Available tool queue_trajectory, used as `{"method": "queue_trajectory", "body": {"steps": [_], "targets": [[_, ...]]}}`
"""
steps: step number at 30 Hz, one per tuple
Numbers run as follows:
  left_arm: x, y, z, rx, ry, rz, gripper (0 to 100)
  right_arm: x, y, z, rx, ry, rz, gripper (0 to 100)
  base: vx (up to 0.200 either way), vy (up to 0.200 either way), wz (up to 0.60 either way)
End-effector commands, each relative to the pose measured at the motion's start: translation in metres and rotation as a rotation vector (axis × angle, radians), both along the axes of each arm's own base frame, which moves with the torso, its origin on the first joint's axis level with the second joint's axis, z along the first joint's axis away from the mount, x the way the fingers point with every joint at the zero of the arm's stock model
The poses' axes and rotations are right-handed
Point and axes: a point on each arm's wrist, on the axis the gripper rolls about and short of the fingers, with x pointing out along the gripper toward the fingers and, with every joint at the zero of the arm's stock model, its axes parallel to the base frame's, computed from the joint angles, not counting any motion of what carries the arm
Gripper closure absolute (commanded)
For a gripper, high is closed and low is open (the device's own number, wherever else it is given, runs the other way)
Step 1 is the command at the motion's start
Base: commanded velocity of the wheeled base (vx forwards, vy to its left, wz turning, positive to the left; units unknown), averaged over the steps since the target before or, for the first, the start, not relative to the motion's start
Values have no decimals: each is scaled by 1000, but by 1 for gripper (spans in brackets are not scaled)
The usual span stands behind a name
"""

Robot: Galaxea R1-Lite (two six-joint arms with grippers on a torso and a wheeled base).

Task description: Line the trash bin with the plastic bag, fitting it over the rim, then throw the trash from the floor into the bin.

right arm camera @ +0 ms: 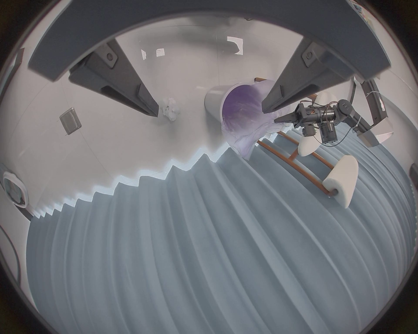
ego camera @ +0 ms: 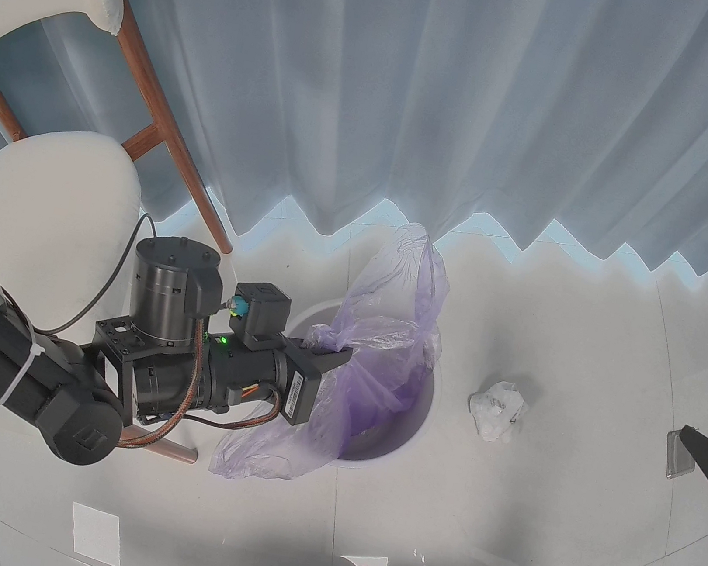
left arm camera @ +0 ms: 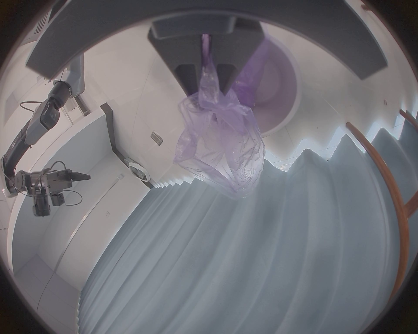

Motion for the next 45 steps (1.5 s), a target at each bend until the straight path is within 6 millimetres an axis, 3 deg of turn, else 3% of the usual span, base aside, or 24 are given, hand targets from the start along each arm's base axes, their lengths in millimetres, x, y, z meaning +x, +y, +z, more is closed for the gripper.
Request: {"method": "queue_trajectory", "body": {"steps": [1, 9, 30, 45], "targets": [[0, 0, -1, 2, 3, -1, 100, 30, 1, 1, -3, 87, 2, 0, 0, 0, 0], [0, 0, 0, -1, 1, -4, 100, 55, 2, 0, -7, 152, 12, 0, 0, 0, 0], [0, 0, -1, 3, 1, -8, 100, 94, 22, -20, -26, 273, 126, 0, 0, 0, 0], [-2, -4, 0, -9, -15, -20, 100, 137, 28, -33, -42, 210, 131, 0, 0, 0, 0]]}}
